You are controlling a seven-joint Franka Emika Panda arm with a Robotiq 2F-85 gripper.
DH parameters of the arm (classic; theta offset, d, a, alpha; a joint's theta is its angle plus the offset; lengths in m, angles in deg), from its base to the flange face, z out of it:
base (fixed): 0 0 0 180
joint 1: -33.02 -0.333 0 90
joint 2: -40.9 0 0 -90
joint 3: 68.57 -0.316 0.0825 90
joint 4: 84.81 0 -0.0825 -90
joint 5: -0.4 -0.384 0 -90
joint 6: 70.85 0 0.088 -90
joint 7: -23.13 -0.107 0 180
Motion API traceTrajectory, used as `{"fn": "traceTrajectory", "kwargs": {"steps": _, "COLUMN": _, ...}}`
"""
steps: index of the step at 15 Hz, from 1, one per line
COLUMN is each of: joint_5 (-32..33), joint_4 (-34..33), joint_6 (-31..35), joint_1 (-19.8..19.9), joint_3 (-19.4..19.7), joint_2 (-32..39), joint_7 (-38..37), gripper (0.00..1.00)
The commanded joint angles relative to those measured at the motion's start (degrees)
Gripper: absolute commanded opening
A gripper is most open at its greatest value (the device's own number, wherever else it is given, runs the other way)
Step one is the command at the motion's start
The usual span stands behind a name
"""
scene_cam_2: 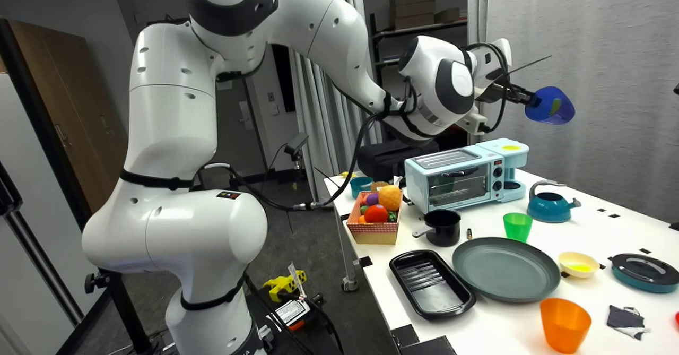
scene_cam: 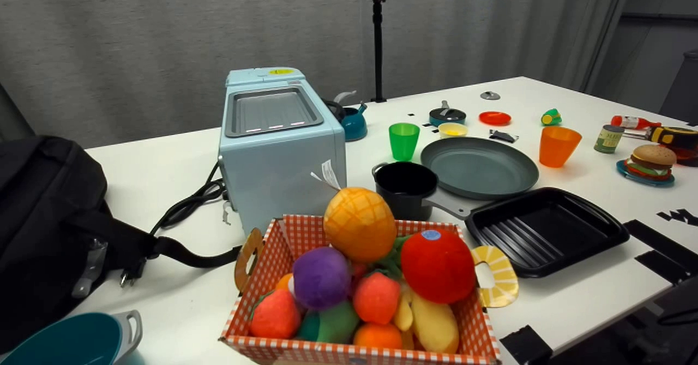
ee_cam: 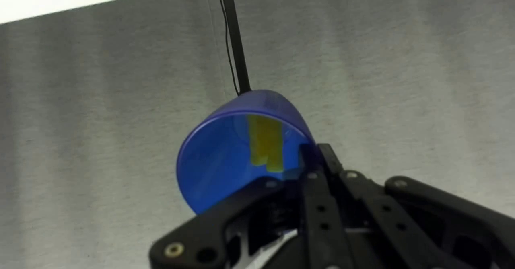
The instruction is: Pick up the blue cup from the table, pour its contents in the plate and put the cup back on the table.
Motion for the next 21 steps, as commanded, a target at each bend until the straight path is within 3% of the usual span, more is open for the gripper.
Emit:
{"fn": "traceTrajectory", "kwargs": {"steps": 1, "joint_5": -9.5, "joint_4": 3.4, "joint_6": 8.9, "joint_1": -10.5, "joint_3": 10.3, "joint_2": 8.4, "joint_7": -1.4, "gripper": 0.01}}
{"fn": "traceTrajectory", "kwargs": {"steps": 6, "joint_5": -21.5, "joint_4": 8.1, "joint_6": 14.4, "joint_1": -17.2, "joint_3": 14.3, "joint_2": 15.7, "joint_7": -1.2, "gripper": 0.01}}
{"fn": "traceTrajectory", "kwargs": {"steps": 13, "joint_5": -34.7, "joint_4": 9.7, "joint_6": 14.6, "joint_1": -18.2, "joint_3": 15.0, "joint_2": 22.4, "joint_7": -1.3, "gripper": 0.01}}
{"fn": "traceTrajectory", "kwargs": {"steps": 14, "joint_5": -42.8, "joint_4": 9.0, "joint_6": 15.6, "joint_1": -16.8, "joint_3": 11.0, "joint_2": 19.1, "joint_7": 8.0, "gripper": 0.01}}
{"fn": "traceTrajectory", "kwargs": {"steps": 18, "joint_5": -53.8, "joint_4": 7.7, "joint_6": 22.3, "joint_1": -14.9, "joint_3": 6.6, "joint_2": 17.6, "joint_7": 16.3, "gripper": 0.01}}
{"fn": "traceTrajectory", "kwargs": {"steps": 21, "joint_5": -58.5, "joint_4": 5.7, "joint_6": 31.5, "joint_1": -10.2, "joint_3": -0.3, "joint_2": 14.4, "joint_7": 23.7, "gripper": 0.01}}
